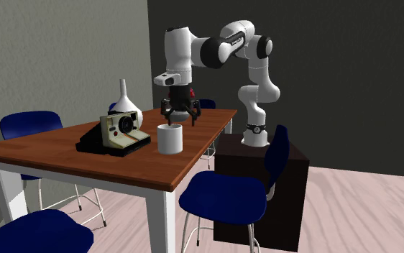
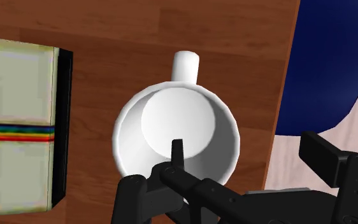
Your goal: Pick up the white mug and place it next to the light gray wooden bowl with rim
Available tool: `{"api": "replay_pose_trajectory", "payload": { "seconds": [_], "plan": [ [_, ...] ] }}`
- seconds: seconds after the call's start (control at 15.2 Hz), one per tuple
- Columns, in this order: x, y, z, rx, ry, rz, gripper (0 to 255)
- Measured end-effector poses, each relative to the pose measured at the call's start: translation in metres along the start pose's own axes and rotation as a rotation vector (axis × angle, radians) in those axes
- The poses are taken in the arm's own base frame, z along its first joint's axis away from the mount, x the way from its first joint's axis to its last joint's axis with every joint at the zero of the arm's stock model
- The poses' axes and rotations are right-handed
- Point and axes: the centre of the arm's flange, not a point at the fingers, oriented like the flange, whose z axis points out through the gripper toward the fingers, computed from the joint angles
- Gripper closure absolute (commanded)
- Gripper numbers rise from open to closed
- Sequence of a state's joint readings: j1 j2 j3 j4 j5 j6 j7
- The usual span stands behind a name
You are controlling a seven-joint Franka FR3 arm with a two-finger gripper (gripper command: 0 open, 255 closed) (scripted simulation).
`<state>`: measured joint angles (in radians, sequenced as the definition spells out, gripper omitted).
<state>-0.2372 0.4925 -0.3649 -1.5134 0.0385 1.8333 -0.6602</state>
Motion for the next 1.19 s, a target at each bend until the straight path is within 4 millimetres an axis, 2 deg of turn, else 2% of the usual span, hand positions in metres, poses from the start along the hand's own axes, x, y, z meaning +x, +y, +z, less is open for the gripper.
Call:
{"api": "replay_pose_trajectory", "payload": {
  "seconds": [0.46, 0.86, 0.92, 1.19],
  "plan": [
    [0.004, 0.002, 0.033, -0.001, 0.0, -0.001, 0],
    [0.004, 0.003, 0.036, -0.002, 0.0, -0.001, 0],
    [0.004, 0.003, 0.036, -0.002, 0.0, -0.001, 255],
    [0.004, 0.003, 0.036, -0.002, 0.0, -0.001, 255]
  ]
}}
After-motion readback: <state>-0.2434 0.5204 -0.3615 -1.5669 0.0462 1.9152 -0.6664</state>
